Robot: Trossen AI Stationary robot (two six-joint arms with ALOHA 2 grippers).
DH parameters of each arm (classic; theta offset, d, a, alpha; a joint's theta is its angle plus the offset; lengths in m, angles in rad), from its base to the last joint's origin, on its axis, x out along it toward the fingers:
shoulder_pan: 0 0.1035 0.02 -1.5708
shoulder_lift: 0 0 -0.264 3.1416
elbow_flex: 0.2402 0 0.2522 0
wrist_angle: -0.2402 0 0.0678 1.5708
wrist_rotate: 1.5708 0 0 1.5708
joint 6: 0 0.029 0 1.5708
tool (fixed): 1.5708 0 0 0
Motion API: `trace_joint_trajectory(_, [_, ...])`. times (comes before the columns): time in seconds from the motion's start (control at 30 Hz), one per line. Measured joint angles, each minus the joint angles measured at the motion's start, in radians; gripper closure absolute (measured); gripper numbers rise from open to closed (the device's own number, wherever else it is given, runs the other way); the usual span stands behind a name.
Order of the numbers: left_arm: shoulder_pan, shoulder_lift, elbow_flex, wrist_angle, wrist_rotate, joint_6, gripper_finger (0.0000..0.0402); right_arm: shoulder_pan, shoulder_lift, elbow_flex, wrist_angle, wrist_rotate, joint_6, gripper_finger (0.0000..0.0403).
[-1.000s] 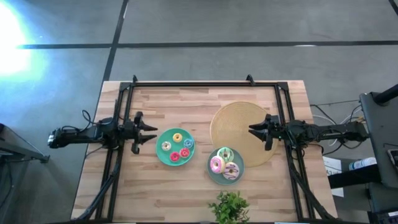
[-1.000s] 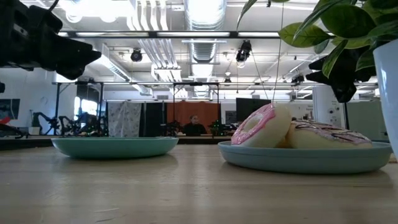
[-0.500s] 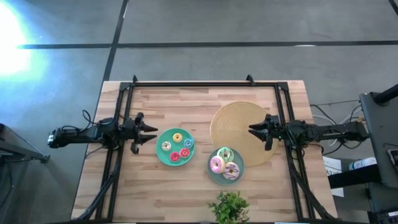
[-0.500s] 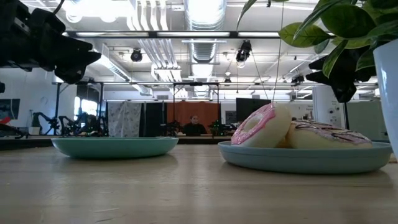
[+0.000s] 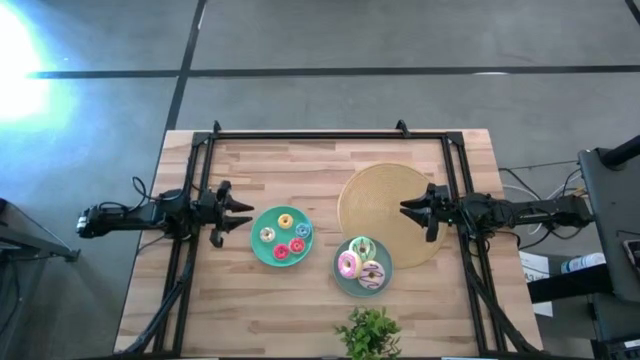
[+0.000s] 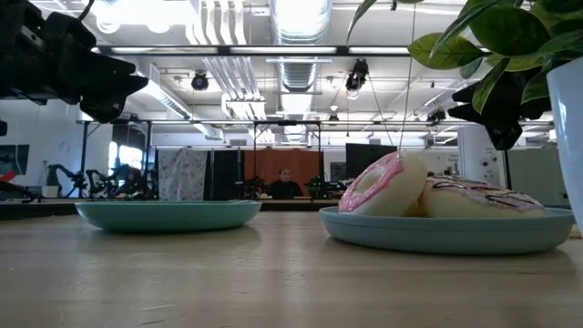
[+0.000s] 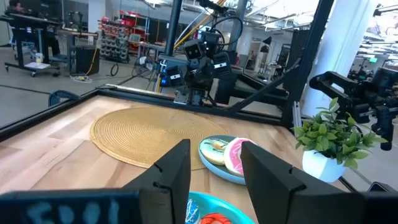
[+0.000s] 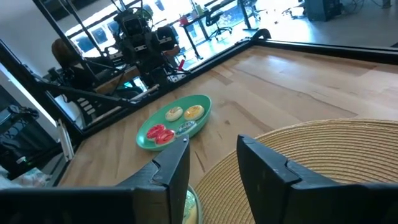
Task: Pick & Place donuts
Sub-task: Return to Home Position
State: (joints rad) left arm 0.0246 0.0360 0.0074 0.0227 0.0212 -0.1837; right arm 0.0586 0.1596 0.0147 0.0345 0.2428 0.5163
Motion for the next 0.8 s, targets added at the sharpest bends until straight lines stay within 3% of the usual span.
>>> trace_joint_trajectory(0.8, [0.000,0.000,0.000,0.002,-0.001,0.000,0.0284,0.000,0.000,0.000,0.000,0.000,0.000,0.0280])
